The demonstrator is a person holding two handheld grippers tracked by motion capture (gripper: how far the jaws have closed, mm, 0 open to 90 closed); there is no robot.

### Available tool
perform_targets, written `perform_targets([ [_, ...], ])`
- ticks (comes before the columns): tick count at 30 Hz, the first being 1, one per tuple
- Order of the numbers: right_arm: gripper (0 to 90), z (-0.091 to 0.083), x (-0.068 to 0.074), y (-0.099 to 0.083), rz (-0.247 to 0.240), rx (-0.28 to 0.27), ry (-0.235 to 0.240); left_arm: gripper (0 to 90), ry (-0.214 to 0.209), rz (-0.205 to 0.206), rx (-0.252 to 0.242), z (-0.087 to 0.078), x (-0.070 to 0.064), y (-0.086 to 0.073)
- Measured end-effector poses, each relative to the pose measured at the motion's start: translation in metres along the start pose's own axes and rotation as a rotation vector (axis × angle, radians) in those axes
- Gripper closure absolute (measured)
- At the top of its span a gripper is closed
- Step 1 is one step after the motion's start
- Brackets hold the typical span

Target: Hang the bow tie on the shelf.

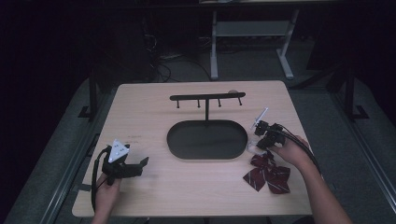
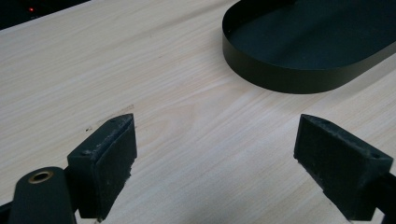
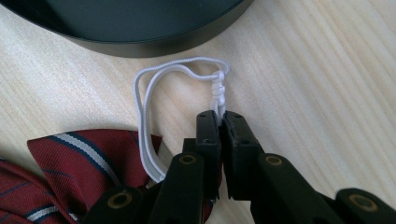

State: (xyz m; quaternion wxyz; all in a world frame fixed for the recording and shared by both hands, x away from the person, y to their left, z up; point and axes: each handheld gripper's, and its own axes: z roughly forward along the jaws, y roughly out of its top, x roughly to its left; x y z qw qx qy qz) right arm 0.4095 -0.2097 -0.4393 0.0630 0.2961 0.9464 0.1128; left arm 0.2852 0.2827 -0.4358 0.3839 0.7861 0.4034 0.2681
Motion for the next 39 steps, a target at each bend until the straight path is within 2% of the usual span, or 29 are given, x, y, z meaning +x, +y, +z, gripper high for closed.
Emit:
perform_targets([
  [8, 87.2, -0.001, -0.002, -0.002, 0.006, -0.003, 0.016, 13.1, 0.001, 0.0, -0.002, 0.0, 0.0, 0.0],
  [12, 87.2, -0.012, -0.005, -0.008, 0.031, -0.041, 0.052, 13.1, -0.001, 0.004, 0.005, 0.0, 0.0, 0.0],
  [14, 87.3, -0.015, -0.006, -0.009, 0.036, -0.05, 0.053, 13.1, 0.0, 0.002, 0.004, 0.0, 0.0, 0.0],
  [22, 87.3, -0.052, -0.003, -0.014, 0.033, -0.163, 0.088, 13.1, 0.0, 0.001, 0.003, 0.001, -0.001, 0.0],
  [33, 87.3, -0.086, 0.006, -0.009, -0.003, -0.224, 0.079, 13.1, 0.0, 0.004, 0.005, 0.001, -0.001, 0.0],
  [39, 87.3, -0.097, 0.009, -0.006, -0.017, -0.239, 0.077, 13.1, 0.0, 0.005, 0.004, 0.001, -0.001, 0.0],
])
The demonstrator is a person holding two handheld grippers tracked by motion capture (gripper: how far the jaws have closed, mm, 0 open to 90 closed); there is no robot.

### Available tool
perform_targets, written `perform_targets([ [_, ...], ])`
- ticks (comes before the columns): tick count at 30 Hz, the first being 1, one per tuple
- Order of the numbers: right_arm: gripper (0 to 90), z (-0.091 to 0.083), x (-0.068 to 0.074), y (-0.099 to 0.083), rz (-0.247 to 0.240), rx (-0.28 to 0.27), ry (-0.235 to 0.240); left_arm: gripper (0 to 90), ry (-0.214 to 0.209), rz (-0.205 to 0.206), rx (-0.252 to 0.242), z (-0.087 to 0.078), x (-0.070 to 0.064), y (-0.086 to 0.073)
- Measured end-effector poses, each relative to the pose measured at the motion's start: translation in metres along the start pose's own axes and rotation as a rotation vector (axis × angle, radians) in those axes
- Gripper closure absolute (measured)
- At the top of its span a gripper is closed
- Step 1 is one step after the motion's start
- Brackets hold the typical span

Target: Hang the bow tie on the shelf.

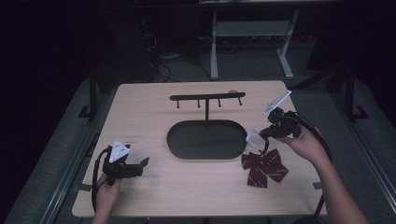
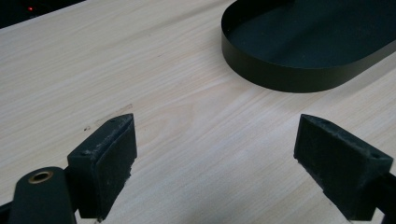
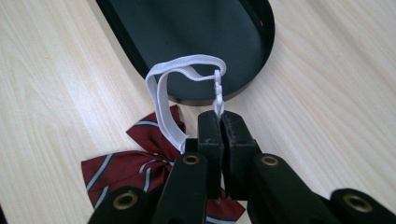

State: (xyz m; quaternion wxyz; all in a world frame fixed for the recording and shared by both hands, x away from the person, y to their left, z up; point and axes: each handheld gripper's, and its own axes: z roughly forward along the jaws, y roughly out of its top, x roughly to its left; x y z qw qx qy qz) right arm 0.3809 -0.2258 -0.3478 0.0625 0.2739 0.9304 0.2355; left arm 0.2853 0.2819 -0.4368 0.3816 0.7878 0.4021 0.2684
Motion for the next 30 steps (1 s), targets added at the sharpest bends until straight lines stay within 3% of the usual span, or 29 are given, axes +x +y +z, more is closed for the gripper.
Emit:
perform_targets([
  [12, 87.3, -0.022, 0.008, 0.018, -0.031, -0.049, -0.001, 13.1, -0.003, -0.004, -0.003, 0.001, -0.001, 0.0],
  [30, 87.3, -0.043, 0.015, 0.054, -0.082, -0.064, -0.031, 13.1, 0.0, 0.002, -0.002, 0.0, 0.0, 0.0],
])
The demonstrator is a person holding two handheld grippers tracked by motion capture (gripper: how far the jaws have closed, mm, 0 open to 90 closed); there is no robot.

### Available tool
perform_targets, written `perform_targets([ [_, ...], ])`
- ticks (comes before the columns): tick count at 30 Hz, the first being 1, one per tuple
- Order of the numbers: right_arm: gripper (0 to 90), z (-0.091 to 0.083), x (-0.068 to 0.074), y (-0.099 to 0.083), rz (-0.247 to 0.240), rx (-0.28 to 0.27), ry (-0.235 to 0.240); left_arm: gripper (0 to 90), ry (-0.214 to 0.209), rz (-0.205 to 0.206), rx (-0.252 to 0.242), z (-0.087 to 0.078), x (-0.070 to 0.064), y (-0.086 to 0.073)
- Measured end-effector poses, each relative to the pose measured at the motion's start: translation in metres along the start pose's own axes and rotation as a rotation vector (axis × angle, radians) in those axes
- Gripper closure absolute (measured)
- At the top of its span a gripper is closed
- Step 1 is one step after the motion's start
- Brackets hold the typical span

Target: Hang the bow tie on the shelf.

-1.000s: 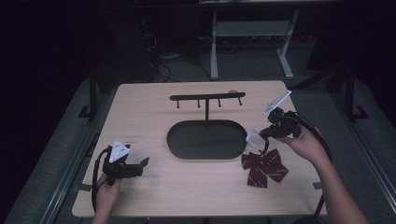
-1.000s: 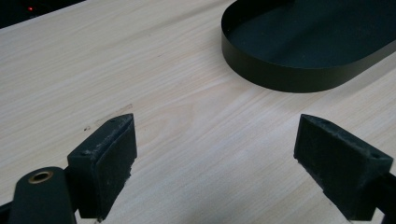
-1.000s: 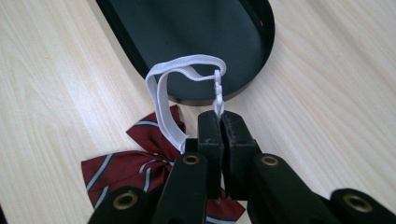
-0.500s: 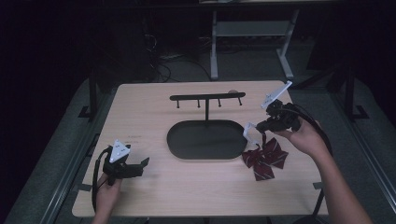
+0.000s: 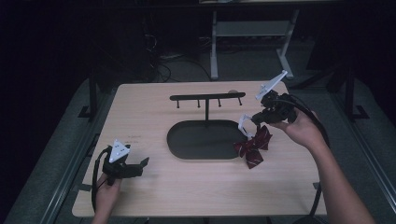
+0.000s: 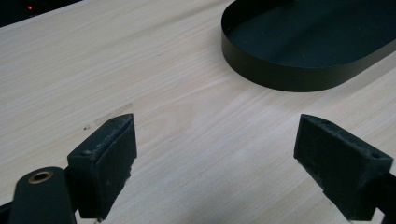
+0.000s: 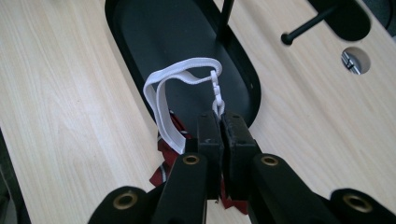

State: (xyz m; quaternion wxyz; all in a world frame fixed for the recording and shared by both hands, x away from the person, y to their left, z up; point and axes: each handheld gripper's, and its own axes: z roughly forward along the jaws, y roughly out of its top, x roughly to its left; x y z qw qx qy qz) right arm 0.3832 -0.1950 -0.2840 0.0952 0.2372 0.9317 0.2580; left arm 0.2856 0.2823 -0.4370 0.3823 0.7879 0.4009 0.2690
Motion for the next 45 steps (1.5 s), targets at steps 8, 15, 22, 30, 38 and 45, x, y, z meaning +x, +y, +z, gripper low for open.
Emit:
perform_targets([
  [8, 87.3, -0.002, -0.003, 0.011, 0.001, 0.003, -0.002, 13.1, 0.0, 0.0, 0.004, 0.0, 0.001, 0.0],
  [15, 87.3, -0.001, -0.006, 0.015, 0.008, 0.011, 0.006, 13.1, 0.0, -0.003, -0.001, 0.001, -0.001, 0.001],
  [22, 87.3, -0.003, -0.014, 0.022, 0.019, -0.001, 0.008, 13.1, 0.002, -0.007, -0.001, 0.002, -0.001, 0.001],
  [30, 87.3, 0.0, -0.019, 0.037, 0.028, 0.008, -0.004, 13.1, -0.003, -0.002, 0.003, 0.003, 0.0, 0.002],
  [38, 87.2, 0.002, -0.037, 0.045, 0.071, 0.009, -0.031, 13.1, -0.003, -0.003, 0.0, 0.003, 0.0, 0.002],
  [45, 87.1, 0.005, -0.049, 0.044, 0.111, 0.015, -0.04, 13.1, -0.009, 0.002, 0.006, 0.003, -0.001, 0.002],
])
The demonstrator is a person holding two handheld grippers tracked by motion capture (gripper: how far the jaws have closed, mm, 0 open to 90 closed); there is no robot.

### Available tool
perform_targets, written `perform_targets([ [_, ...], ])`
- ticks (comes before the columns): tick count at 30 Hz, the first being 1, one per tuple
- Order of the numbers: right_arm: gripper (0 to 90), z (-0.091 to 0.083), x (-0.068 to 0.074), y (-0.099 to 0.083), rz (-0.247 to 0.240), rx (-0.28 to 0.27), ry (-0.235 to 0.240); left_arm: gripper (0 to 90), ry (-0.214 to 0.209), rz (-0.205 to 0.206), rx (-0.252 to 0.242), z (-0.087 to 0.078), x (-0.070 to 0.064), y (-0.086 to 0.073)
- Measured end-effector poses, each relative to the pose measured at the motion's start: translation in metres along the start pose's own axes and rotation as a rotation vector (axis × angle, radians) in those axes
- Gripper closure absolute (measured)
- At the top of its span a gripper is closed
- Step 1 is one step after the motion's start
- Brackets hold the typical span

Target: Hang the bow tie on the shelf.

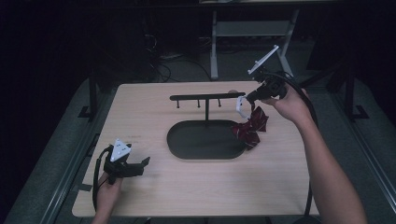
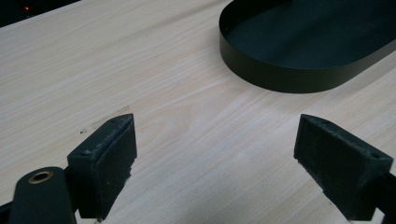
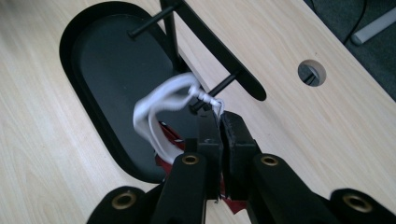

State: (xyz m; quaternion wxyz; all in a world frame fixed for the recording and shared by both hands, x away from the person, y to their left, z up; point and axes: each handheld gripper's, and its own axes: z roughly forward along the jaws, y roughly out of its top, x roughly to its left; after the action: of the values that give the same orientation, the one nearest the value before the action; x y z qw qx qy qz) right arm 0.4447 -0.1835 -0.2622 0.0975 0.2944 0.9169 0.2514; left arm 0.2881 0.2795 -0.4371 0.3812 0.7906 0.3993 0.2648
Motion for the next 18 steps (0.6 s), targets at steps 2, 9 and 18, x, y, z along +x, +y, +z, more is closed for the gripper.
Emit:
perform_targets([
  [2, 87.1, 0.003, -0.002, 0.0, 0.008, 0.006, -0.005, 13.1, 0.0, -0.002, -0.003, 0.0, 0.0, 0.0],
  [9, 87.3, 0.007, 0.0, 0.007, -0.002, 0.013, 0.001, 13.1, 0.004, -0.011, -0.006, -0.002, 0.001, -0.001],
  [18, 87.2, 0.01, -0.001, 0.019, 0.017, 0.027, -0.031, 13.1, 0.001, -0.006, -0.003, -0.002, 0.0, -0.002],
])
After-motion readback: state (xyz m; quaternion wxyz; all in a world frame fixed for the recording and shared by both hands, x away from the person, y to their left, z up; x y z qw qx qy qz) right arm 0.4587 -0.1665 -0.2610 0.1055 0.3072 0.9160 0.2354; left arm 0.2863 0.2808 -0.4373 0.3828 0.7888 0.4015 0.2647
